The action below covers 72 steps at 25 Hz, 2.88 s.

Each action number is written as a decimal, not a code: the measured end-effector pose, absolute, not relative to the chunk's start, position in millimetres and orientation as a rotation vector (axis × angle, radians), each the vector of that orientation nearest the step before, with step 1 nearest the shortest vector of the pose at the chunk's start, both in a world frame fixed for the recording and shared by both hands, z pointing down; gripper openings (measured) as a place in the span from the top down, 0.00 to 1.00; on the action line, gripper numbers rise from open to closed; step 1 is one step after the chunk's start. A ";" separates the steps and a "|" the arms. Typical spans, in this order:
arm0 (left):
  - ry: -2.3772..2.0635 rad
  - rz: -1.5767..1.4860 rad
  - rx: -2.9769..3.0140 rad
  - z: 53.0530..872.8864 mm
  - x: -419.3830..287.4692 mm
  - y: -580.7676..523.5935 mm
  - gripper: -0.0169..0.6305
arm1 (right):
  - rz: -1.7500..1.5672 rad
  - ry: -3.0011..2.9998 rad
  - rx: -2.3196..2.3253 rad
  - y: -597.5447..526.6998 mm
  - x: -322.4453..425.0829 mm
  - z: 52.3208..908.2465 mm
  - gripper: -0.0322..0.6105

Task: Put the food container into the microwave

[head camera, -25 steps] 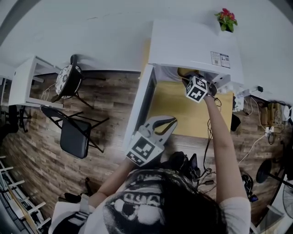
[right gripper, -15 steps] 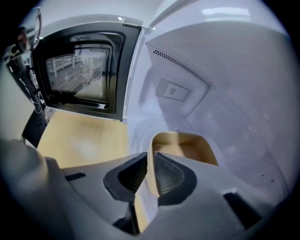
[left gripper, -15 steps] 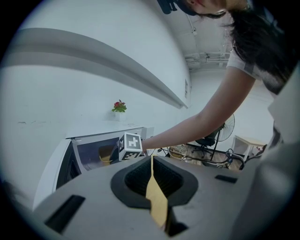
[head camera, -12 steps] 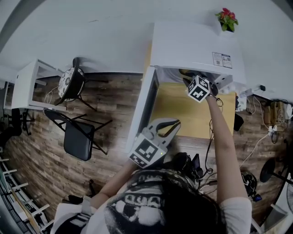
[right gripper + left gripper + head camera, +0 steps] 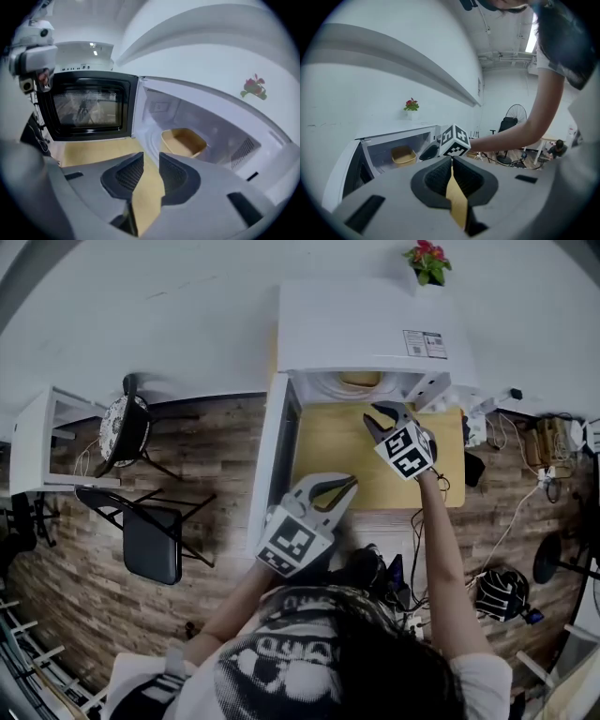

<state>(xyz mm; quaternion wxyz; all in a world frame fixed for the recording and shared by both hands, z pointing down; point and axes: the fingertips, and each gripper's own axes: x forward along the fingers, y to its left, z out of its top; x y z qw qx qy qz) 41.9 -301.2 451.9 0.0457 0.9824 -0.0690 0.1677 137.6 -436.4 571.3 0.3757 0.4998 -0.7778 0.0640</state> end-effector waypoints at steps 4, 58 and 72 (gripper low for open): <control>-0.184 0.538 3.008 459.2 46.7 -296.9 0.96 | 0.251 -2.003 1.400 -395.0 140.4 568.6 0.78; -0.274 0.544 3.083 451.0 -5.0 10.8 0.96 | 0.276 -2.260 1.791 30.5 33.1 465.0 0.95; -0.288 0.561 3.068 458.4 -31.1 39.0 0.96 | 0.279 -2.266 1.768 53.1 13.4 471.6 0.95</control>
